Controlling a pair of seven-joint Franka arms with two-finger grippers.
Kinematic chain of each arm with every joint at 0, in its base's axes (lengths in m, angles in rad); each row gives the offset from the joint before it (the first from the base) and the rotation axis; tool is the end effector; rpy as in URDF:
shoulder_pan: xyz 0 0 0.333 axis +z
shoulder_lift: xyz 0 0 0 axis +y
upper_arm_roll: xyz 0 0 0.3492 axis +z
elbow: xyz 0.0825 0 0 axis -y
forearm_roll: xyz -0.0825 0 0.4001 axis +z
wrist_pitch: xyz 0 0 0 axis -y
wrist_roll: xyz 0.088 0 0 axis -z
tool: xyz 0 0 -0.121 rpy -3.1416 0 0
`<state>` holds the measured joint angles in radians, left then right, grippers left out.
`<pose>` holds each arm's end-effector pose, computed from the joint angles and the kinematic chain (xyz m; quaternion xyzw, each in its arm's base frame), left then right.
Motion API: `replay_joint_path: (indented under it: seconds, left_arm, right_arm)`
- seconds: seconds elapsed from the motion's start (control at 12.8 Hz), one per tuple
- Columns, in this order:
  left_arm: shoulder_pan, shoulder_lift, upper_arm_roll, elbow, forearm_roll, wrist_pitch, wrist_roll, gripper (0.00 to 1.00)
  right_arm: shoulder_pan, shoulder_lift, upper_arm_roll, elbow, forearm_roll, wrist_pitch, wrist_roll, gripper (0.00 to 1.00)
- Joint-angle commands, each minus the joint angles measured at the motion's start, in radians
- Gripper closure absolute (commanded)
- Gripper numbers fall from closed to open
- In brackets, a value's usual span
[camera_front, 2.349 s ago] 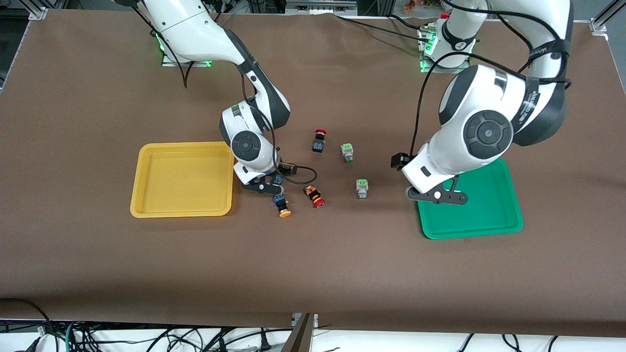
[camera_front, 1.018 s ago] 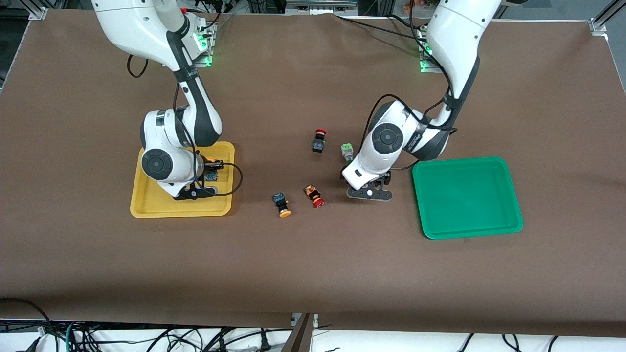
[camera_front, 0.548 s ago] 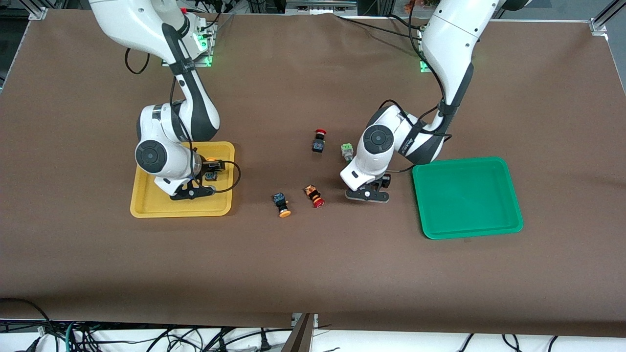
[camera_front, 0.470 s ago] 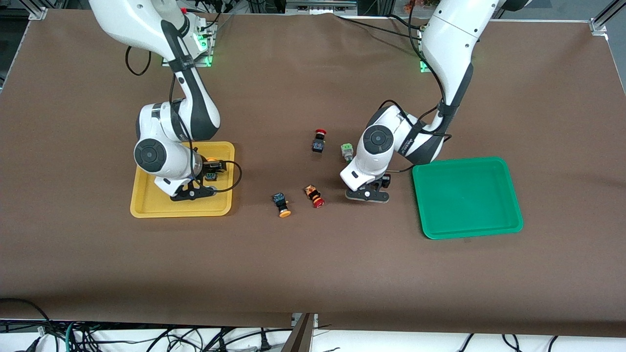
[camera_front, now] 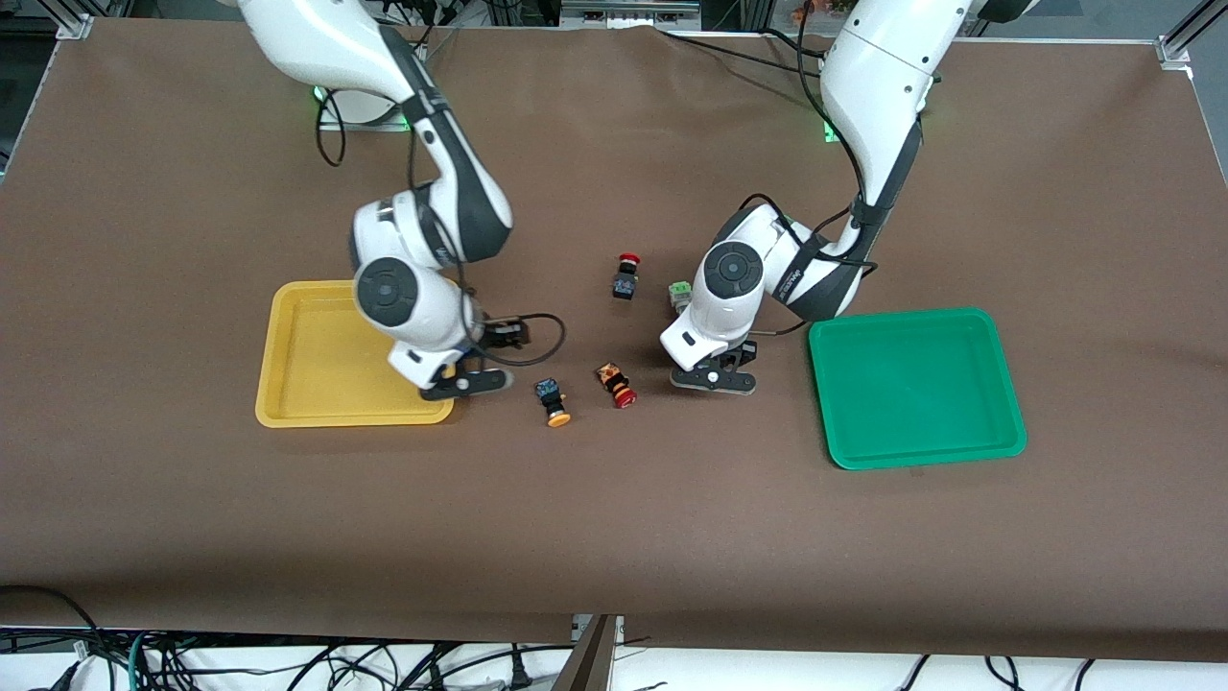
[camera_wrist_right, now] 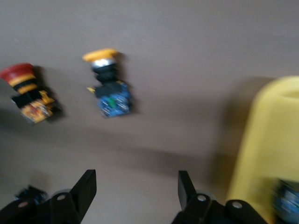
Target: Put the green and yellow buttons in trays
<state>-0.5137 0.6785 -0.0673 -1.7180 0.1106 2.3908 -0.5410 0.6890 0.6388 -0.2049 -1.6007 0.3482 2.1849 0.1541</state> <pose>0.5911 -0.3802 0.1943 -0.9985 0.0531 -0.0075 0.0148 0.6223 0.3687 0.2633 -0.9935 -0.0798 0.0411 0.0695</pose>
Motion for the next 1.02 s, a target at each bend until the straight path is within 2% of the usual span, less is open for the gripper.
replay_joint_path:
  seconds: [0.0,0.39,0.63,0.78,0.94]
  left_arm:
    - [0.032,-0.057,-0.002,0.001,0.024,-0.028,-0.004,1.00]
    - [0.153,-0.169,-0.003,-0.029,0.008,-0.134,0.244,1.00]
    - [0.245,-0.249,0.007,-0.127,-0.055,-0.137,0.413,1.00]
    - [0.303,-0.275,0.027,-0.179,-0.094,-0.143,0.540,1.00]
    - [0.326,-0.295,0.085,-0.230,-0.146,-0.156,0.645,1.00]
  right_arm:
    - [0.017,0.120,0.002,0.119,0.026,0.084,0.002,0.21]
    - [0.027,0.228,0.007,0.225,0.026,0.131,0.001,0.21]
    - [0.034,0.249,0.007,0.220,0.025,0.150,0.002,0.24]
    - [0.033,0.248,0.007,0.216,0.026,0.148,-0.002,0.34]
    - [0.030,0.239,0.007,0.216,0.028,0.131,-0.008,0.57]
